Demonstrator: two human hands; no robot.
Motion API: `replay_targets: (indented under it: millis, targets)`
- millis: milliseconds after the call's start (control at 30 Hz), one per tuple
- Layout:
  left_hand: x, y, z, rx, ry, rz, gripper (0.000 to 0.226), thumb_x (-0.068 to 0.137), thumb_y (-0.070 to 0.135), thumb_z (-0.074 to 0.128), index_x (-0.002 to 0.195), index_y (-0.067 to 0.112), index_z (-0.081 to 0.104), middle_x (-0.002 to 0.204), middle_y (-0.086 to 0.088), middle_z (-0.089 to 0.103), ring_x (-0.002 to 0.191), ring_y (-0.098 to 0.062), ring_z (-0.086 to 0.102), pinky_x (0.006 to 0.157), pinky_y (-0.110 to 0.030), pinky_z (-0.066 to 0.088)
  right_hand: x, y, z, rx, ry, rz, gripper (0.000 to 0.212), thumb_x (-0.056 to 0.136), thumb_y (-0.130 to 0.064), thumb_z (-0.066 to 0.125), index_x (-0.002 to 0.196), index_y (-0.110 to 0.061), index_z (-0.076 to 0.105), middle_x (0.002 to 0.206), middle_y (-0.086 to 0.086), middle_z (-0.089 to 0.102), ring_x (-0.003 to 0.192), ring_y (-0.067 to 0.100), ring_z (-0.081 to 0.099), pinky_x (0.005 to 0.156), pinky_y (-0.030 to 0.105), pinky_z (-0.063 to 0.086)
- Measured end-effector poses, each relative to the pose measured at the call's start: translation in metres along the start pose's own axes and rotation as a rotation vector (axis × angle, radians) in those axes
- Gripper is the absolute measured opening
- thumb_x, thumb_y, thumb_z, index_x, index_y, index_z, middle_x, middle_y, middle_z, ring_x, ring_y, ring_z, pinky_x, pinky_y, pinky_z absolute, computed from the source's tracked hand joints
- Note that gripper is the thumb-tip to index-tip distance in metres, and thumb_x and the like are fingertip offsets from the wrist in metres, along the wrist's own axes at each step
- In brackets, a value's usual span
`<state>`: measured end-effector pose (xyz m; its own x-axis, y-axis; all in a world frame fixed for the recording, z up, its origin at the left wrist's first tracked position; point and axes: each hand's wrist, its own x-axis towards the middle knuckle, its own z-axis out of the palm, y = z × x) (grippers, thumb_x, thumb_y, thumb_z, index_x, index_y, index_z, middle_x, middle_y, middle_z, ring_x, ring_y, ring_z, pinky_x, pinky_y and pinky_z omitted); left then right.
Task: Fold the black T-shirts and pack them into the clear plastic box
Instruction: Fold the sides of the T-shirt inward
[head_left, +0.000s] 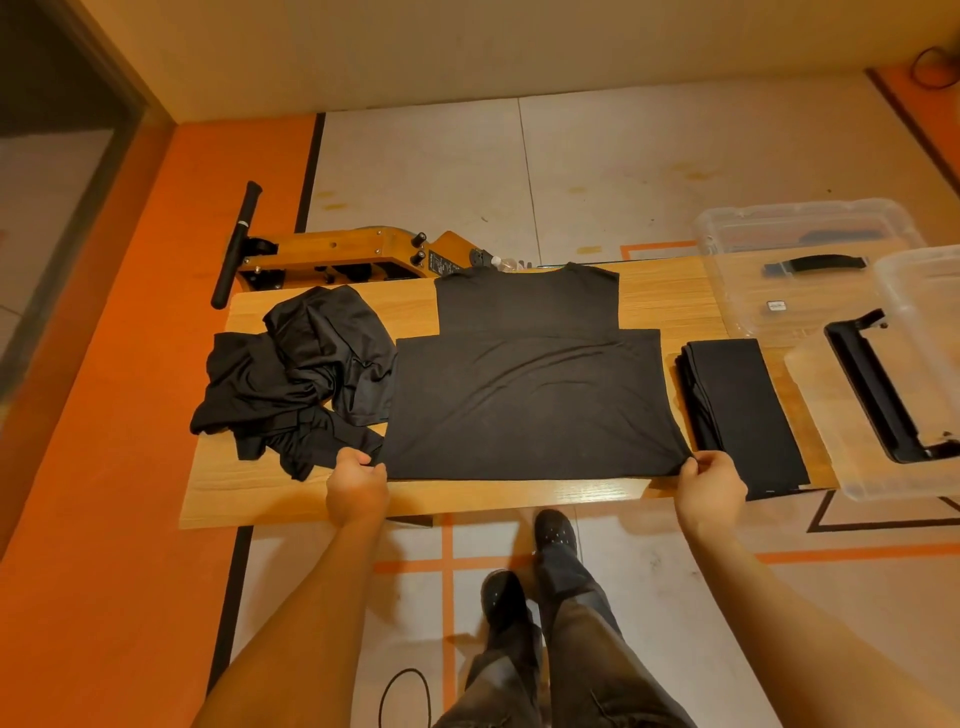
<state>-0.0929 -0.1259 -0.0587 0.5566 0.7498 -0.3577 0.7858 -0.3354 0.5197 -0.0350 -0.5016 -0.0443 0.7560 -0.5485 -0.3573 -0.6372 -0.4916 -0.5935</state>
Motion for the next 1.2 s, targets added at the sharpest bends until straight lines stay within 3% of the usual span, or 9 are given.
replay_targets:
  millis: [133, 400, 567, 667, 800, 933, 1200]
  targets:
    - [-0.005, -0.010, -0.003, -0.007, -0.022, -0.036, 0.011, 0.089, 0.009, 0.061, 0.094, 0.008, 0.051, 0.086, -0.012, 0.056, 0.080, -0.031, 0.053, 0.067, -0.033, 0.040, -0.009, 0.014, -0.004, -0.002, 0.013, 0.013, 0.024, 0.102, -0.010, 0.047, 0.120, 0.002, 0.057, 0.112, 0.025, 0.063, 0.104, 0.040, 0.061, 0.090, 0.046, 0.050]
    - [-0.020, -0.027, -0.003, 0.035, -0.063, -0.048, 0.013, 0.086, 0.007, 0.059, 0.098, 0.006, 0.053, 0.083, -0.011, 0.056, 0.079, -0.031, 0.055, 0.063, -0.031, 0.039, -0.019, 0.033, -0.005, -0.024, 0.044, 0.047, 0.025, 0.102, -0.011, 0.046, 0.119, 0.003, 0.057, 0.109, 0.027, 0.064, 0.102, 0.043, 0.061, 0.089, 0.049, 0.050]
    - [-0.021, -0.027, -0.002, 0.110, -0.101, -0.035, 0.021, 0.089, 0.016, 0.062, 0.106, 0.006, 0.055, 0.093, -0.013, 0.060, 0.086, -0.030, 0.057, 0.065, -0.032, 0.040, -0.021, 0.032, -0.003, -0.058, 0.033, 0.011, 0.024, 0.102, -0.014, 0.048, 0.117, 0.001, 0.059, 0.104, 0.022, 0.064, 0.096, 0.039, 0.062, 0.085, 0.046, 0.051]
    - [-0.011, -0.019, 0.000, 0.181, -0.098, 0.047, 0.029, 0.090, 0.024, 0.065, 0.111, 0.006, 0.057, 0.109, -0.015, 0.061, 0.096, -0.033, 0.059, 0.070, -0.034, 0.043, -0.020, 0.028, -0.001, -0.128, 0.062, -0.083, 0.024, 0.102, -0.018, 0.048, 0.111, -0.002, 0.062, 0.097, 0.016, 0.065, 0.083, 0.029, 0.060, 0.077, 0.041, 0.052]
    - [0.005, 0.005, -0.004, 0.227, -0.068, 0.153, 0.029, 0.092, 0.027, 0.063, 0.114, 0.009, 0.057, 0.117, -0.013, 0.056, 0.101, -0.033, 0.057, 0.076, -0.038, 0.046, -0.013, 0.011, 0.003, -0.161, 0.101, -0.230, 0.026, 0.101, -0.020, 0.049, 0.115, -0.004, 0.063, 0.108, 0.015, 0.064, 0.095, 0.030, 0.062, 0.082, 0.040, 0.053]
    - [0.022, 0.036, -0.008, 0.239, -0.033, 0.308, 0.021, 0.095, 0.026, 0.058, 0.110, 0.012, 0.059, 0.112, -0.010, 0.058, 0.099, -0.031, 0.057, 0.083, -0.046, 0.048, -0.001, -0.022, 0.008, -0.144, 0.086, -0.391, 0.025, 0.100, -0.019, 0.051, 0.119, -0.007, 0.062, 0.110, 0.012, 0.063, 0.100, 0.029, 0.062, 0.084, 0.038, 0.050]
    - [0.046, 0.103, 0.005, 0.388, -0.037, 0.548, 0.029, 0.098, 0.031, 0.051, 0.121, 0.015, 0.058, 0.123, -0.007, 0.058, 0.116, -0.028, 0.051, 0.093, -0.043, 0.040, 0.025, -0.085, 0.033, -0.265, -0.043, -0.672, 0.034, 0.099, -0.020, 0.052, 0.129, -0.005, 0.058, 0.126, 0.014, 0.061, 0.119, 0.030, 0.056, 0.100, 0.042, 0.043]
